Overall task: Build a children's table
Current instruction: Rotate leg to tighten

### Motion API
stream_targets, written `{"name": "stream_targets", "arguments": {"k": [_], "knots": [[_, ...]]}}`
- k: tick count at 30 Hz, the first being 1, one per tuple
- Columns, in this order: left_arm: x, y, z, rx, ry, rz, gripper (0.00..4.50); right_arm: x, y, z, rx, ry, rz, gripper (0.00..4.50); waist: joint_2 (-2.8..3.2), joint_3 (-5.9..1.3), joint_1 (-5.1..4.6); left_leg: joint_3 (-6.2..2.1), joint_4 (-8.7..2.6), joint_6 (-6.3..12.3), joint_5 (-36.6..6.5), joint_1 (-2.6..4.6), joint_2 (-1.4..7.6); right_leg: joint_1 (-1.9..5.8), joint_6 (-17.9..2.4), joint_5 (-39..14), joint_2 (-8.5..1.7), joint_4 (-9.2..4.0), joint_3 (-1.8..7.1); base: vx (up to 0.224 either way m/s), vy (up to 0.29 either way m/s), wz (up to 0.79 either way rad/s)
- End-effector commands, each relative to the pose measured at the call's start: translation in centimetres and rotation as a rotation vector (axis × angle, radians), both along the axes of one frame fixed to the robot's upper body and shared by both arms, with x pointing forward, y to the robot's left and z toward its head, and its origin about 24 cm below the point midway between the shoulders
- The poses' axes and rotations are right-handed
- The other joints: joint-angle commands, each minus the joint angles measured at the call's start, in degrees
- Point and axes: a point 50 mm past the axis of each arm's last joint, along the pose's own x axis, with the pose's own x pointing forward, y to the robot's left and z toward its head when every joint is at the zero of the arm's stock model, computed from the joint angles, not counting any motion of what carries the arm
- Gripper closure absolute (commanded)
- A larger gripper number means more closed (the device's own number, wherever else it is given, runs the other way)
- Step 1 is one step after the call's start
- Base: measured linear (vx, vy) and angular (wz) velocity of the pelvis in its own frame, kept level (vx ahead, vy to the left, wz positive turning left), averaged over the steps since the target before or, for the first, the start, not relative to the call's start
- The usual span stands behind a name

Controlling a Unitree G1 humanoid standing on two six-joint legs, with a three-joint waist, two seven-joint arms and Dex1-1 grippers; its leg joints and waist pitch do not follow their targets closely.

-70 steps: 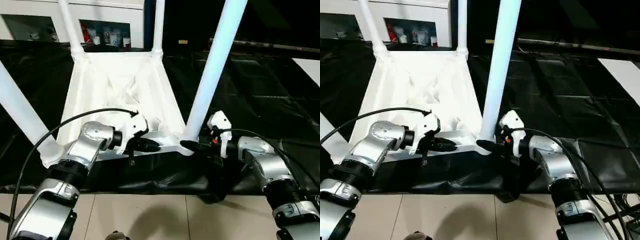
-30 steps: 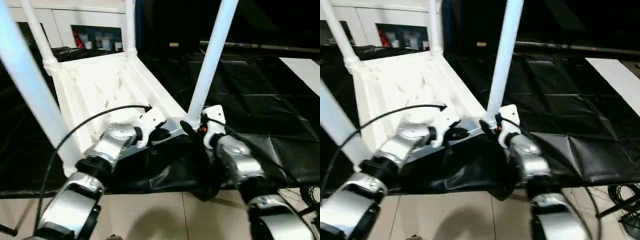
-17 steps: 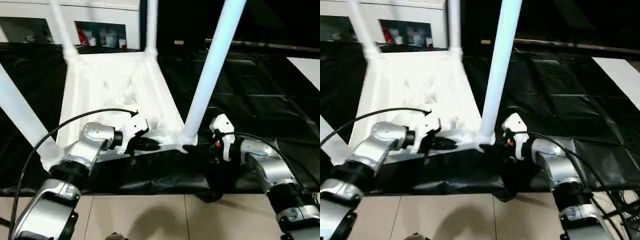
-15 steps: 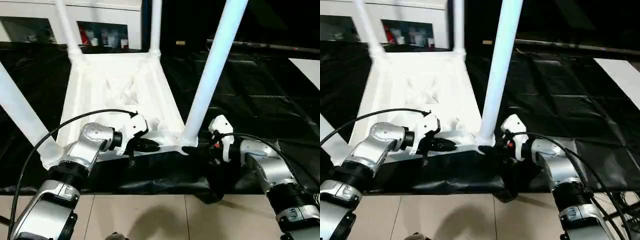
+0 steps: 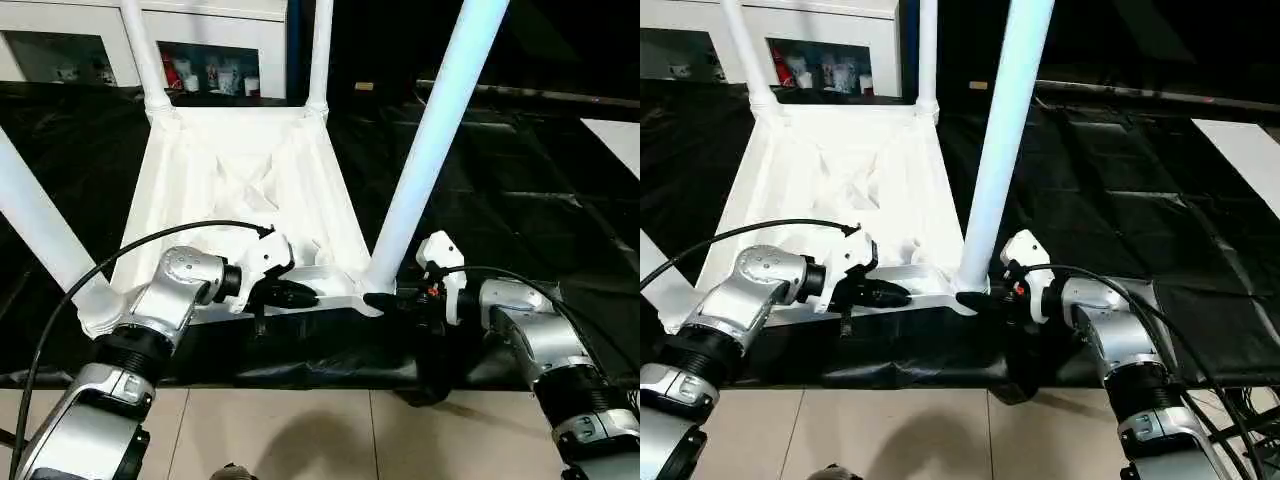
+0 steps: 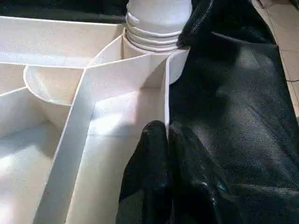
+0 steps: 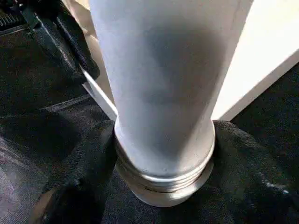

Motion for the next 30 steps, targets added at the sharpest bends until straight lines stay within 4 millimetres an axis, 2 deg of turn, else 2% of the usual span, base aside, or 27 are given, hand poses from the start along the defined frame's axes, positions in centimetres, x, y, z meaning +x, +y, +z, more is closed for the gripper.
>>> {"name": "stream_targets", "arguments": {"k": [1, 8, 9, 11, 12, 13, 14, 15, 16, 17, 19, 20, 22, 24, 28, 29, 30], "knots": [[-0.6, -0.7, -0.9, 0.011, 0.033, -0.02, 4.5, -0.1, 1.1, 0.5, 0.031, -0.002, 0.074, 1.73, -0.35, -3.57, 0.02, -0.55, -3.12, 3.67, -4.5, 0.47, 1.76, 2.74, -13.6, 1.7, -4.43, -3.25, 2.41, 0.0, 0.0, 0.0], [-0.6, -0.7, -1.2, 0.019, 0.036, -0.009, 4.5, -0.2, 1.2, 0.2, 0.04, 0.014, 0.061, 1.76, -0.31, -3.59, 0.02, -0.55, -3.08, 3.71, -4.6, 0.45, 1.74, 2.77, -13.7, 1.6, -4.42, -3.23, 2.36, 0.0, 0.0, 0.0], [-0.5, -0.8, -1.3, 0.024, 0.028, 0.017, 4.5, -0.1, 1.1, -0.3, 0.033, 0.024, 0.016, 1.76, -0.18, -3.62, -0.02, -0.56, -3.05, 3.61, -4.7, 0.46, 1.74, 2.74, -13.7, 1.7, -4.41, -3.2, 2.39, 0.0, 0.0, 0.0], [-0.5, -0.8, -1.3, 0.024, 0.028, 0.017, 4.5, -0.1, 1.1, -0.3, 0.033, 0.024, 0.016, 1.76, -0.29, -3.58, -0.02, -0.56, -3.07, 3.48, -4.8, 0.48, 1.7, 2.75, -13.6, 1.3, -4.41, -3.3, 2.39, 0.0, 0.0, 0.0], [0.0, -1.1, -1.5, 0.021, 0.011, 0.076, 4.5, 0.1, 0.9, -1.2, 0.005, 0.027, -0.072, 1.76, -0.15, -3.21, -0.28, -0.51, -3.27, 2.76, -6.8, 0.67, 1.69, 2.33, -13.6, -1.5, -4.42, -3.83, 2.42, 0.0, 0.0, 0.0], [0.0, -1.1, -1.5, 0.021, 0.011, 0.076, 4.5, 0.1, 0.9, -1.2, 0.005, 0.027, -0.072, 1.76, -0.18, -3.18, -0.23, -0.64, -3.37, 2.21, -7.9, 0.7, 1.72, 2.5, -13.3, -3.5, -4.6, -4.03, 2.43, 0.0, 0.0, 0.0], [0.5, -1.8, -1.7, 0.02, -0.006, 0.14, 4.5, 0.5, 0.9, -2.1, -0.01, 0.029, -0.197, 1.77, -0.09, -3.2, -0.35, -0.73, -3.49, 1.3, -8.9, 0.73, 1.79, 2.35, -12.6, -6.3, -4.7, -4.17, 2.51, 0.0, 0.0, 0.0], [0.8, -2.6, -1.9, 0.022, -0.018, 0.195, 4.5, 0.8, 1.3, -3.0, -0.012, 0.036, -0.326, 1.77, -0.09, -2.75, -0.71, -0.65, -3.75, 0.17, -11.4, 1.03, 1.69, 1.94, -12.0, -10.7, -4.65, -4.84, 2.57, 0.0, 0.0, 0.0], [0.8, -2.6, -1.9, 0.022, -0.018, 0.195, 4.5, 0.8, 1.3, -3.0, -0.012, 0.036, -0.326, 1.77, -0.09, -2.75, -0.71, -0.65, -3.75, 0.17, -11.4, 1.03, 1.69, 1.94, -12.0, -10.7, -4.65, -4.84, 2.57, 0.0, 0.0, 0.0], [1.1, -3.5, -2.2, 0.024, -0.025, 0.243, 4.5, 1.2, 1.8, -3.5, -0.006, 0.043, -0.45, 1.78, -0.02, -2.91, -0.88, -1.08, -4.01, -1.47, -13.8, 1.3, 1.76, 1.99, -10.4, -16.5, -4.95, -5.22, 2.59, 0.0, 0.0, 0.0], [1.5, -5.4, -2.4, 0.02, -0.034, 0.318, 4.5, 1.8, 3.4, -3.8, 0.004, 0.041, -0.587, 1.78, 0.06, -2.9, -1.38, -1.19, -4.17, -2.59, -14.3, 1.34, 1.78, 1.76, -10.0, -16.8, -4.87, -5.27, 2.64, 0.0, 0.0, 0.0], [1.6, -6.3, -2.5, 0.017, -0.042, 0.344, 4.5, 2.1, 4.1, -3.8, 0.004, 0.041, -0.627, 1.78, 0.02, -2.97, -1.48, -1.33, -4.19, -2.5, -14.7, 1.17, 1.61, 2.0, -9.5, -17.7, -4.82, -5.38, 2.52, 0.0, 0.0, 0.0], [1.6, -7.4, -2.5, 0.017, -0.059, 0.363, 4.5, 2.4, 5.0, -3.8, -0.014, 0.033, -0.662, 1.78, 0.09, -2.95, -1.64, -1.22, -4.13, -2.12, -14.9, 1.25, 1.61, 1.72, -9.3, -17.3, -4.73, -5.54, 2.63, 0.0, 0.0, 0.0], [1.3, -8.2, -2.5, 0.018, -0.067, 0.336, 4.5, 2.6, 5.6, -3.6, -0.034, 0.012, -0.657, 1.78, 0.06, -3.06, -1.53, -1.19, -4.05, -1.3, -14.5, 0.99, 1.53, 1.87, -8.9, -16.0, -4.71, -5.55, 2.66, 0.0, 0.0, 0.0], [1.1, -7.8, -2.8, 0.038, -0.066, 0.309, 4.5, 2.8, 5.8, -3.2, 0.025, -0.002, -0.653, 1.78, -0.03, -3.18, -1.37, -1.07, -3.97, -0.19, -12.8, 0.76, 1.48, 1.99, -9.0, -12.5, -4.61, -5.23, 2.63, 0.0, 0.0, 0.0], [1.2, -7.6, -2.9, 0.049, -0.068, 0.305, 4.5, 2.9, 5.8, -3.0, 0.056, -0.004, -0.652, 1.22, 0.0, -3.2, -1.38, -1.03, -3.94, 0.19, -12.3, 0.68, 1.45, 2.07, -9.3, -11.7, -4.64, -5.19, 2.63, 0.0, 0.0, 0.0], [1.1, -7.2, -3.0, 0.062, -0.064, 0.3, 4.5, 3.0, 5.8, -2.7, 0.086, -0.007, -0.645, 1.22, -0.32, -3.21, -1.37, -1.01, -3.94, 0.37, -12.3, 0.6, 1.46, 2.1, -9.4, -11.9, -4.69, -5.2, 2.61, 0.0, 0.0, 0.0]]}}
